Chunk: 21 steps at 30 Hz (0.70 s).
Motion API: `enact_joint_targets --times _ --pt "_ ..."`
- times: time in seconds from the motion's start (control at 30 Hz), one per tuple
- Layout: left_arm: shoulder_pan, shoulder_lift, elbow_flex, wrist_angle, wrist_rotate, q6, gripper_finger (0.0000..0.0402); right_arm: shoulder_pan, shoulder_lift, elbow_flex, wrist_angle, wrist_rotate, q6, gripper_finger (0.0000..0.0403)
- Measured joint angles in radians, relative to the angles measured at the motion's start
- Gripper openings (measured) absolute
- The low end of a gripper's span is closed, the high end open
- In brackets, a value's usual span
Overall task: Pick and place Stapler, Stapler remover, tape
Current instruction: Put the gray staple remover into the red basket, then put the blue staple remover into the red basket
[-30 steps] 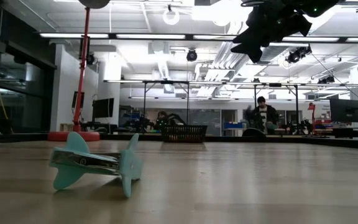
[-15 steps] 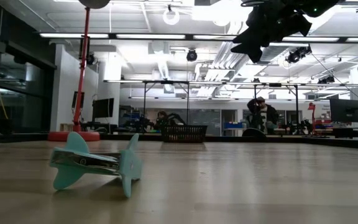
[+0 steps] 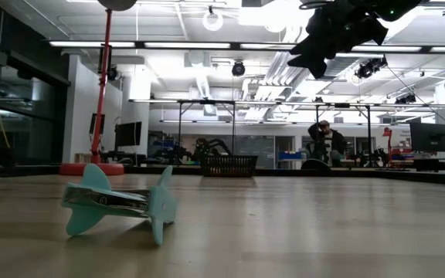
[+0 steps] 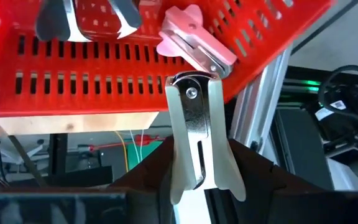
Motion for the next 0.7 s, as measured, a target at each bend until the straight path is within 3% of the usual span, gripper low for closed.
enact_joint_targets --times 0.17,0.5,0.7 --pt "-0.001 0.0 -0.001 -0.008 -0.012 -0.001 0.0128 0.0 0.0 0.0 -0.011 0.0 0.0 0.0169" --pt "0.0 0.0 0.0 0.01 -0.067 0.057 0.0228 0.0 0.0 0.0 -0.049 0.001 0.008 0.0169" --pt "0.001 0.001 0.031 -0.027 -0.149 0.07 0.0258 0.0 0.0 0.0 -0.102 0.005 0.037 0.0169"
